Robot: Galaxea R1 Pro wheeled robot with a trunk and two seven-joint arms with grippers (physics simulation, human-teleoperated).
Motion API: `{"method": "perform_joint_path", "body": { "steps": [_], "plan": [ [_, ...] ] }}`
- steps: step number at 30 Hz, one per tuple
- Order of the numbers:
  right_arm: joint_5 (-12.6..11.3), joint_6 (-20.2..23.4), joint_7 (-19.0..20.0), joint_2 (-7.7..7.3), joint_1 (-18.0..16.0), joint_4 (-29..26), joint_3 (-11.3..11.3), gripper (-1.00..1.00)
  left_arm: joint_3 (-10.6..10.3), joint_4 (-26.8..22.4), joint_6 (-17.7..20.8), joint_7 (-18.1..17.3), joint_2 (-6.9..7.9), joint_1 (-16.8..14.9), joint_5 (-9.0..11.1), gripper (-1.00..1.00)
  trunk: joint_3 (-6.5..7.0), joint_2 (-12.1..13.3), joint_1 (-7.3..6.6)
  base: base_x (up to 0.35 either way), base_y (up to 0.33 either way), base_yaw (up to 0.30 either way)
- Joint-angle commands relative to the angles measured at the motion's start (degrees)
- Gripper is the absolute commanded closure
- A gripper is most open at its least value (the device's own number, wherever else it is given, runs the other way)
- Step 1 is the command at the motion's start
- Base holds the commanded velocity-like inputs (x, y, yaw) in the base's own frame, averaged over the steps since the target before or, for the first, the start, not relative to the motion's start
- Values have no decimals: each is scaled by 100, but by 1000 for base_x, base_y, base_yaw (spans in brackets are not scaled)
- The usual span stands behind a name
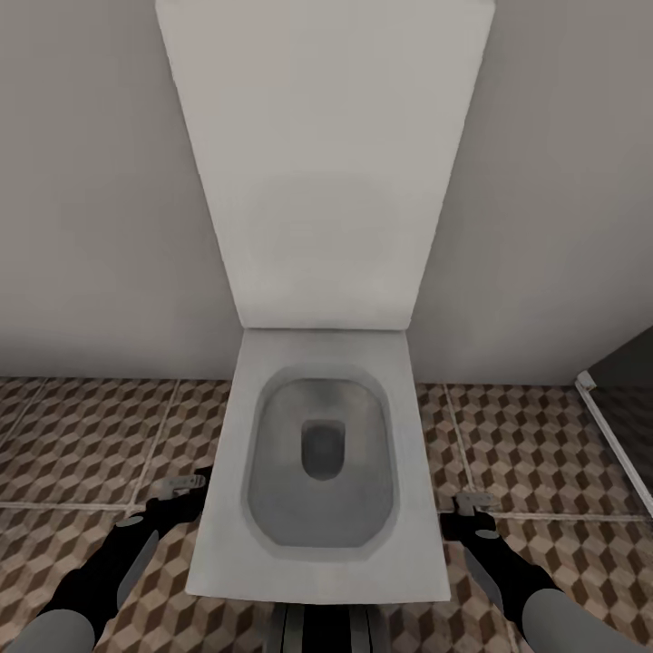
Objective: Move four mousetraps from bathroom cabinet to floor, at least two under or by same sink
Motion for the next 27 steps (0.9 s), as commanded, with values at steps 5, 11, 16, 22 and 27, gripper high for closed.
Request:
{"method": "perform_joint_path", "body": {
  "steps": [5, 11, 16, 22, 27],
  "plan": [
    [-57, 32, -30, -6, 0, -15, 47, 100, -13, -15, 34, 18, 5, 2, 47, 100, -4, -1, -1, 0, -28, 0],
    [-55, 32, -30, -6, 0, -15, 47, 100, -12, -14, 34, 18, 5, 0, 47, 100, -4, -1, -1, 0, -5, 0],
    [-57, 32, -30, -6, 0, -15, 47, 100, -12, -9, 34, 18, 5, 1, 47, 100, -4, -1, -1, 0, 0, 0],
    [-58, 32, -30, -6, 0, -15, 47, 100, -11, -8, 34, 18, 7, 2, 53, 100, -4, -1, -1, 0, 0, 0],
    [-56, 32, -30, -6, 0, -15, 47, 100, -11, -8, 34, 18, 6, -1, 55, 100, -4, -1, -1, 0, 0, 0]
  ]
}}
